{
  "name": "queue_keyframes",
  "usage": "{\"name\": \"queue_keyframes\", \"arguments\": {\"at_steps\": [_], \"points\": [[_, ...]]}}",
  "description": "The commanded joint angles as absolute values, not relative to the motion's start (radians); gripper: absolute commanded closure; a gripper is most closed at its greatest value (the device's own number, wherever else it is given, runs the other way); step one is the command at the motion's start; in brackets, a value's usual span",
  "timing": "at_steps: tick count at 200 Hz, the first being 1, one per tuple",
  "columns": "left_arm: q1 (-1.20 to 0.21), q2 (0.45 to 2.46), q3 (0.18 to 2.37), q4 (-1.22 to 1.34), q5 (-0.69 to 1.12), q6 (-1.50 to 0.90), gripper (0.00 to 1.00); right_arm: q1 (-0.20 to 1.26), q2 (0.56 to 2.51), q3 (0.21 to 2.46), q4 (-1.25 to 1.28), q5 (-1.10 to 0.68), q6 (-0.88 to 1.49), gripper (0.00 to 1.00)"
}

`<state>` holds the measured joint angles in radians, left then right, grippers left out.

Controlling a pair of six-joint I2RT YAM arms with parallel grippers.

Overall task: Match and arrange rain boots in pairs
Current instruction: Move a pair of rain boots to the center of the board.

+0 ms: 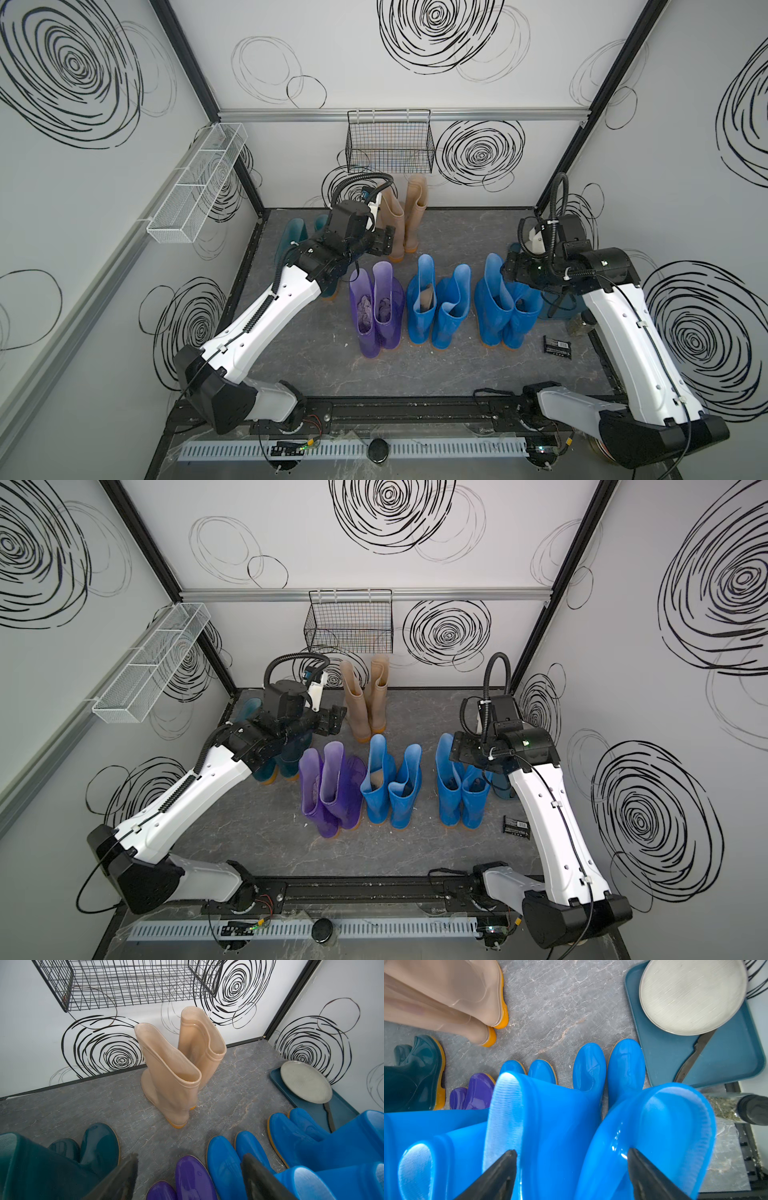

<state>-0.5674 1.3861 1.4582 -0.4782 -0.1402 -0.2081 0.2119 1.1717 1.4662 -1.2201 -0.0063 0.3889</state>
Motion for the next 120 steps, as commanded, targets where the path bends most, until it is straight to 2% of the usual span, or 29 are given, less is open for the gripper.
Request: {"name": "queue_keyframes", "arguments": {"at_steps": [1,34,120], "points": [[-0.56,1.367,1.449,-0.48,-0.156,-0.204,0.18,0.21,1.187,1.468,-1.259,-0.01,0.416,0.15],[-0.558,1.368,1.445,-0.469,-0.161,-0.205,0.18,0.24,1.167,1.563,-1.282,0.044,0.428,0.0],[-0.56,1.392,1.444,-0.469,-0.15,-0.212,0.18,0.286,1.147,1.53,-1.331,0.108,0.475,0.0]]}}
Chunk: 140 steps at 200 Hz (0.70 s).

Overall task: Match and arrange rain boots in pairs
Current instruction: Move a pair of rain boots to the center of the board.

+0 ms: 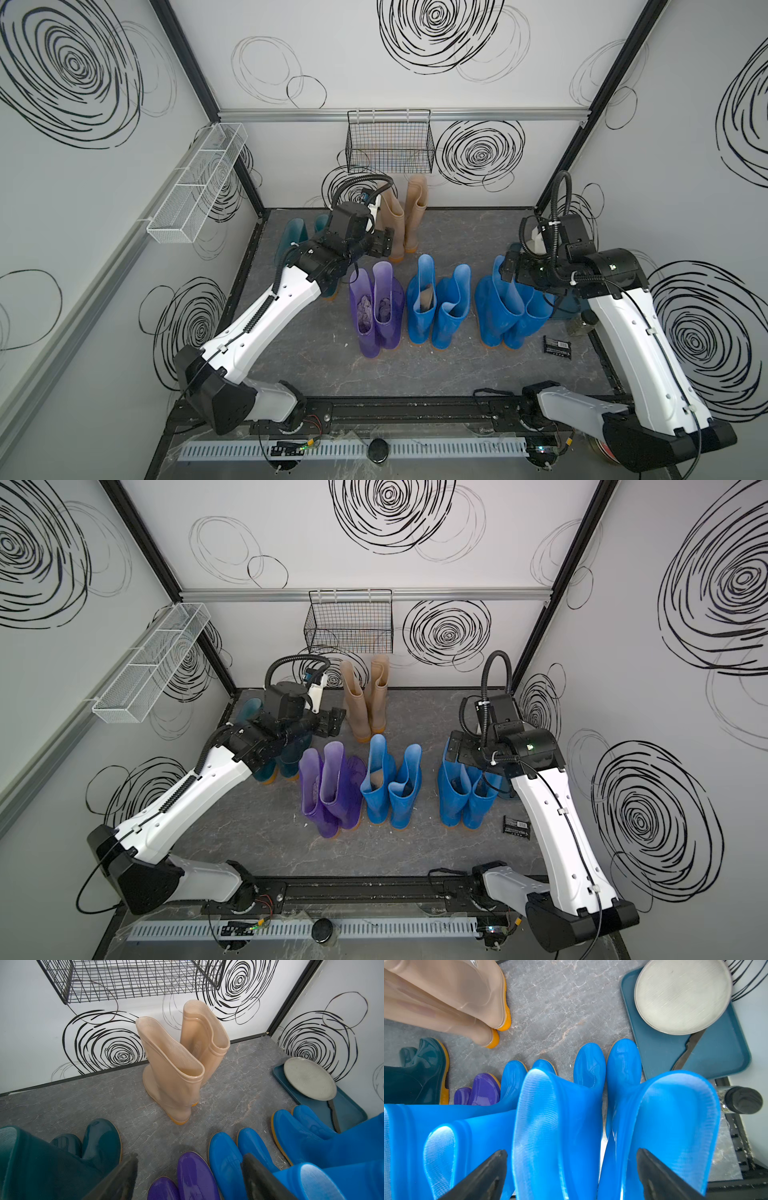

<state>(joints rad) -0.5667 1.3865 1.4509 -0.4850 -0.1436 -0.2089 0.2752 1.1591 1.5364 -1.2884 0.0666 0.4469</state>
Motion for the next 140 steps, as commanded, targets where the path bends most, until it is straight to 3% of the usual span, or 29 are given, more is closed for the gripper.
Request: {"name": "queue_keyframes", "arguments": {"at_steps": [1,47,63,83,103,116,140], "points": [[-0.56,1.391,1.444,-0.469,-0.15,-0.212,0.18,0.287,1.147,1.53,-1.332,0.109,0.475,0.0],[-0.56,1.394,1.433,-0.465,-0.145,-0.218,0.18,0.299,1.164,1.436,-1.296,0.129,0.471,0.0],[-0.56,1.391,1.427,-0.465,-0.147,-0.219,0.18,0.295,1.164,1.41,-1.262,0.137,0.457,0.07],[-0.559,1.387,1.419,-0.459,-0.15,-0.219,0.18,0.291,1.174,1.395,-1.207,0.128,0.421,0.3],[-0.554,1.383,1.418,-0.462,-0.16,-0.221,0.18,0.293,1.201,1.389,-1.149,0.091,0.351,0.68],[-0.545,1.372,1.406,-0.458,-0.178,-0.223,0.18,0.293,1.221,1.404,-1.119,0.069,0.296,0.97],[-0.522,1.327,1.374,-0.443,-0.23,-0.239,0.18,0.295,1.246,1.464,-1.08,0.082,0.232,1.0]]}}
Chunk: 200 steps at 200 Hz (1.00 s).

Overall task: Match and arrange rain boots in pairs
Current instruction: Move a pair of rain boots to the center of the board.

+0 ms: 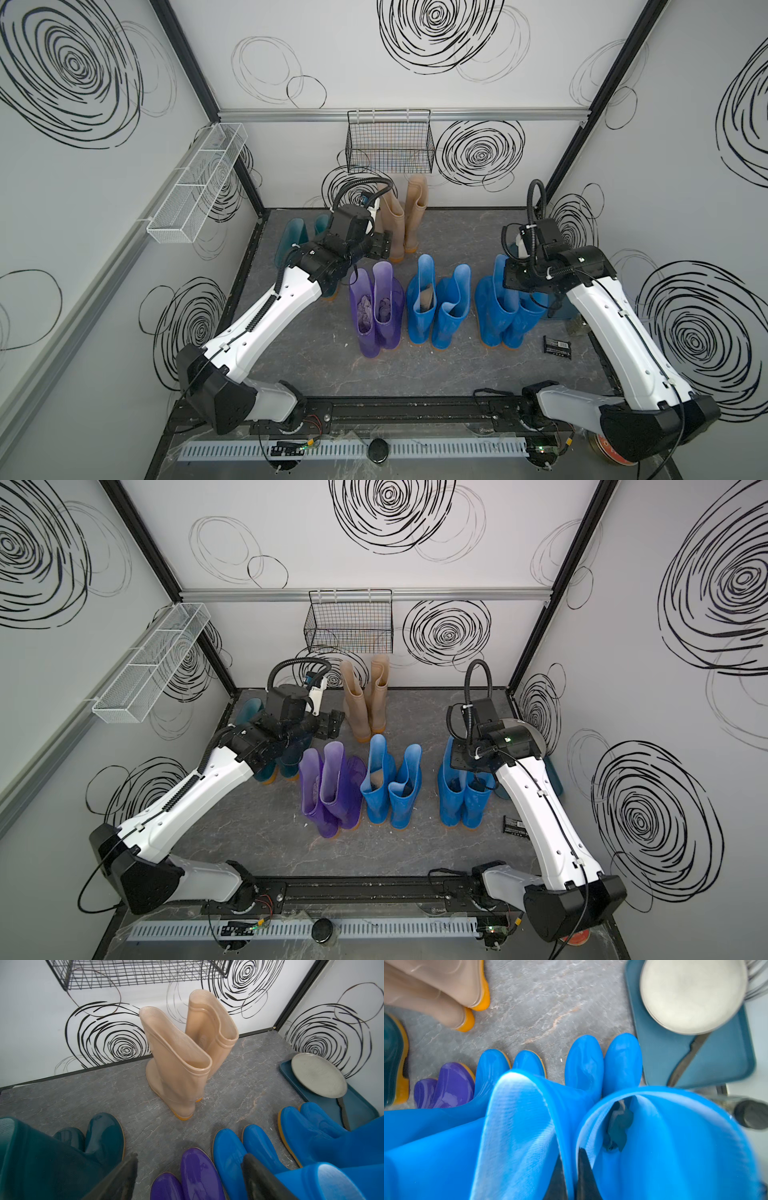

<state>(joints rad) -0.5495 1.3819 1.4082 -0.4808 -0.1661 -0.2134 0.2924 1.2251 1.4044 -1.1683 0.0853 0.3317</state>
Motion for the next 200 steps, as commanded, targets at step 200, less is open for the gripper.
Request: {"name": "queue_keyframes", "arguments": {"at_steps": [200], "points": [[-0.365,1.14,1.244,-0.448,-0.301,-0.259,0.18,0.138,1.838,2.04,-0.878,-0.067,0.0,1.0]]}}
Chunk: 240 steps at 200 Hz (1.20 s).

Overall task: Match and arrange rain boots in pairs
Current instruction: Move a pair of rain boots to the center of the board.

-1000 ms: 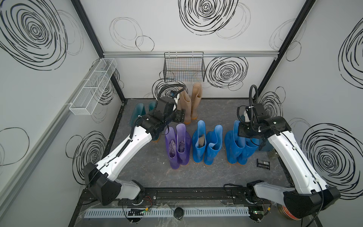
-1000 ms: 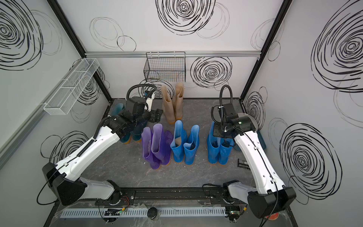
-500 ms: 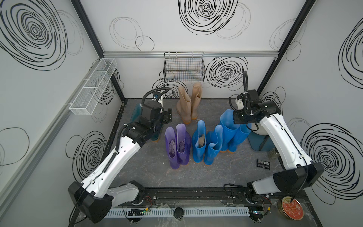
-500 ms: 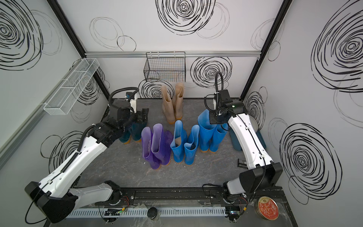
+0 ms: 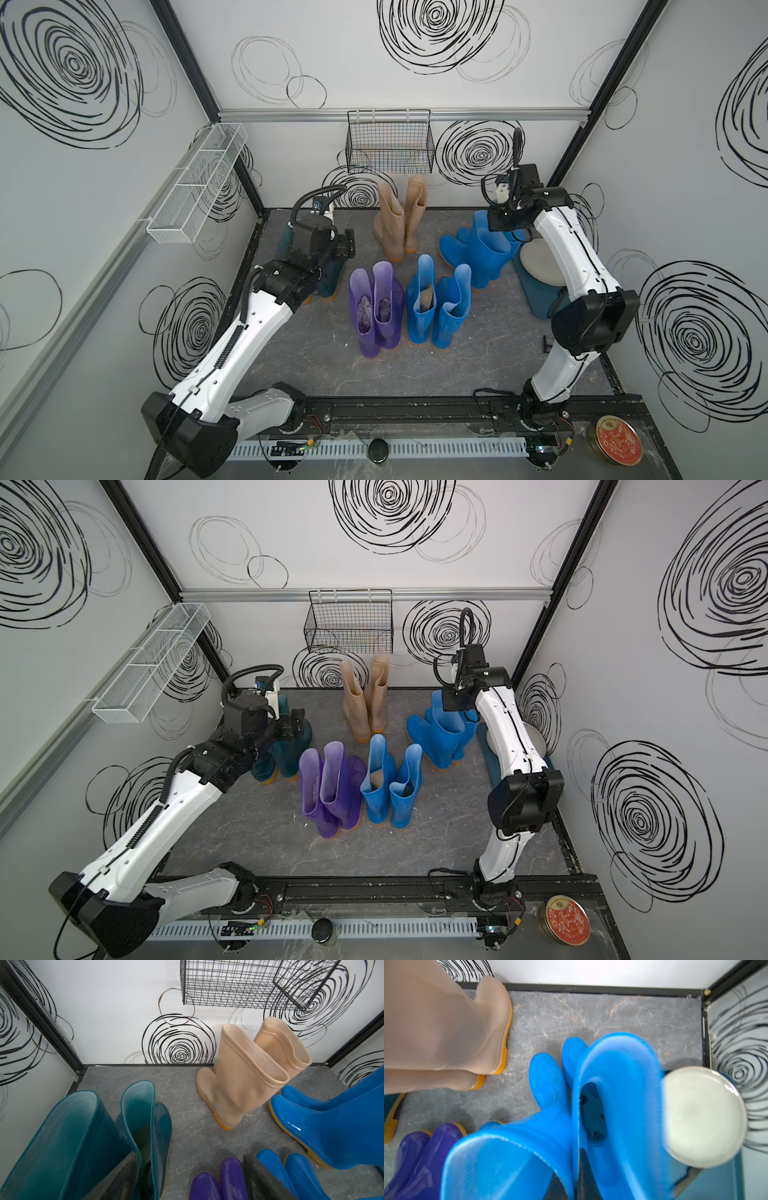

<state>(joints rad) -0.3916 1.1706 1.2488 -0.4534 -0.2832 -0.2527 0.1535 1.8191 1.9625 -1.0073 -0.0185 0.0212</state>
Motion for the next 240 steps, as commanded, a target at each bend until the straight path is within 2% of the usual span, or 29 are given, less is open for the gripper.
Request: {"name": "queue_keyframes", "arguments": {"at_steps": [1,42,48,59,69,81,102,149,157,171,176,185,210,240], "points": [[-0.363,1.139,1.244,-0.45,-0.301,-0.259,0.18,0.138,1.84,2.041,-0.875,-0.07,0.0,1.0],[-0.282,1.072,1.214,-0.452,-0.285,-0.253,0.18,0.116,1.898,2.078,-0.822,-0.155,0.022,1.0],[-0.27,1.063,1.204,-0.451,-0.281,-0.253,0.18,0.112,1.905,2.084,-0.824,-0.166,0.026,0.97],[-0.254,1.042,1.184,-0.448,-0.276,-0.25,0.18,0.109,1.91,2.083,-0.822,-0.176,0.024,0.87],[-0.243,1.023,1.167,-0.448,-0.271,-0.247,0.18,0.109,1.91,2.078,-0.816,-0.174,0.02,0.73],[-0.227,1.004,1.143,-0.448,-0.259,-0.244,0.18,0.107,1.914,2.082,-0.817,-0.187,0.004,0.64],[-0.202,0.959,1.103,-0.448,-0.249,-0.249,0.18,0.106,1.913,2.1,-0.825,-0.19,-0.007,0.41],[-0.184,0.838,1.018,-0.479,-0.258,-0.234,0.18,0.103,1.816,2.057,-0.754,-0.191,-0.01,0.21],[-0.183,0.814,0.997,-0.49,-0.266,-0.237,0.18,0.103,1.787,2.032,-0.743,-0.191,-0.005,0.13],[-0.183,0.765,0.945,-0.508,-0.273,-0.256,0.17,0.103,1.723,1.953,-0.71,-0.204,0.005,0.09],[-0.183,0.746,0.927,-0.518,-0.275,-0.263,0.17,0.104,1.69,1.914,-0.693,-0.204,0.009,0.03],[-0.183,0.712,0.895,-0.535,-0.276,-0.276,0.16,0.103,1.63,1.833,-0.658,-0.21,0.019,0.0],[-0.183,0.633,0.783,-0.543,-0.27,-0.292,0.15,0.103,1.442,1.587,-0.56,-0.193,0.042,0.0],[-0.184,0.553,0.613,-0.377,-0.291,-0.264,0.15,0.092,1.253,1.288,-0.45,-0.142,0.037,0.0]]}}
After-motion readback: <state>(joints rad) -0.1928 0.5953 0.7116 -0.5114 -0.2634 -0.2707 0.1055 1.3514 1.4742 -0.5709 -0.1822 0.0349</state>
